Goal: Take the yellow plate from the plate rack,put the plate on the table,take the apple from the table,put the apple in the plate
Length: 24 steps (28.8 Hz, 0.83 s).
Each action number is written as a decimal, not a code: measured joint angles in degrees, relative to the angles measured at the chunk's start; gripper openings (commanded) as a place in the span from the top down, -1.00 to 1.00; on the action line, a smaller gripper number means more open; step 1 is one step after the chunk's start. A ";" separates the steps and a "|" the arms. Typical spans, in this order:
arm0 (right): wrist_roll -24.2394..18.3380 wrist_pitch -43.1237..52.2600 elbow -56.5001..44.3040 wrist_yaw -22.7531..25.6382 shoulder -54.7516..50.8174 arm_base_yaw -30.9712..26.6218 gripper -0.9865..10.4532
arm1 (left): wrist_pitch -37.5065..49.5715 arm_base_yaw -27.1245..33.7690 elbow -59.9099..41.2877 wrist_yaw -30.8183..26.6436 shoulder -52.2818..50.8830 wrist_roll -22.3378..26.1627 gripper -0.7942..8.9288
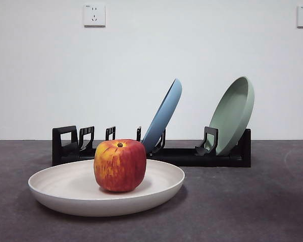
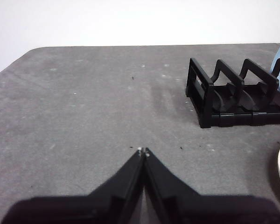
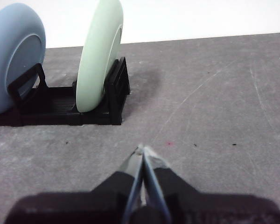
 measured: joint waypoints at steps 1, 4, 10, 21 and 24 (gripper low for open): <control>0.07 0.00 0.00 -0.33 0.00 0.00 0.83 | 0.00 0.00 0.00 0.00 0.00 0.00 0.84; 0.28 0.04 0.00 -1.31 0.00 0.00 0.83 | 0.00 0.00 0.00 0.00 0.00 0.00 0.84; 0.35 0.07 0.00 -1.29 0.07 0.00 0.83 | 0.00 0.00 0.00 0.00 0.00 0.00 0.84; 0.46 0.07 0.00 -1.25 0.07 0.00 0.83 | 0.00 0.00 0.00 0.00 0.00 0.00 0.84; 0.48 0.07 0.00 -1.25 0.07 0.00 0.83 | 0.00 0.00 0.00 0.00 0.00 0.00 0.84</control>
